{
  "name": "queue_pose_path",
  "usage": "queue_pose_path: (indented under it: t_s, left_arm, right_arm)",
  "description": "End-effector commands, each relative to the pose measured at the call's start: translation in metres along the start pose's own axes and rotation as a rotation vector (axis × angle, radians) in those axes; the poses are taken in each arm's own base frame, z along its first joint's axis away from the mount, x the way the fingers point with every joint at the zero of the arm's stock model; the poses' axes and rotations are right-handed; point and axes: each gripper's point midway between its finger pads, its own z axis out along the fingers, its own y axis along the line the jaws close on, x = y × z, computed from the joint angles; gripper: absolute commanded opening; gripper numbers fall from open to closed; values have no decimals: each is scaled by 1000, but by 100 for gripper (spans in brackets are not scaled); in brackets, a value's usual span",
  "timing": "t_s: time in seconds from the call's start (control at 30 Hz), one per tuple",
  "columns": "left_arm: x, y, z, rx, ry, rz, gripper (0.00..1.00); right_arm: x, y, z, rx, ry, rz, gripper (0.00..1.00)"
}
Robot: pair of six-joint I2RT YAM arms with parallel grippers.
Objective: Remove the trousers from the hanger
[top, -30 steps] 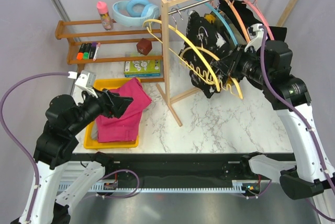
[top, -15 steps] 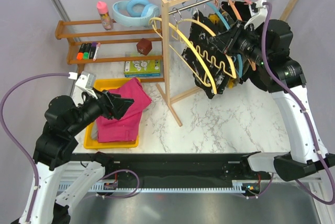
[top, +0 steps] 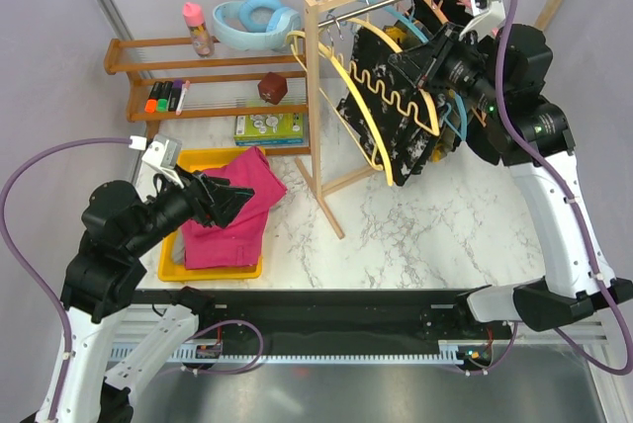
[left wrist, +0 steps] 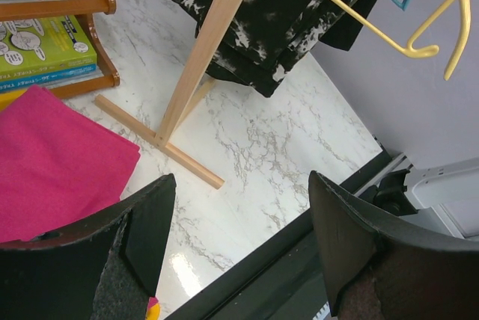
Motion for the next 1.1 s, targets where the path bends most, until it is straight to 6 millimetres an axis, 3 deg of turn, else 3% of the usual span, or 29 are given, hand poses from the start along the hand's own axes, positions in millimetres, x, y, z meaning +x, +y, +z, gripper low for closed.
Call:
queue_pose_path:
  t_s: [0.0, 0.4, 0.6, 0.93, 1.07]
  left_arm:
    - [-18, -14, -4, 50, -48, 7, 78]
    - [-21, -17, -2, 61, -42, 7, 78]
    - [-21, -18, 0, 65, -37, 2, 78]
    - [-20, -21, 2, 86, -25, -13, 78]
    - [-14, -20, 6, 89, -5, -29, 78]
  right_arm:
    - [-41, 38, -17, -85, -131, -31, 0]
    - [-34, 49, -37, -89, -119, -34, 0]
    - [-22, 48, -49, -85, -108, -27, 0]
    - [10, 38, -50, -87, -42, -20, 0]
    - [27, 36, -56, -99, -4, -21, 18]
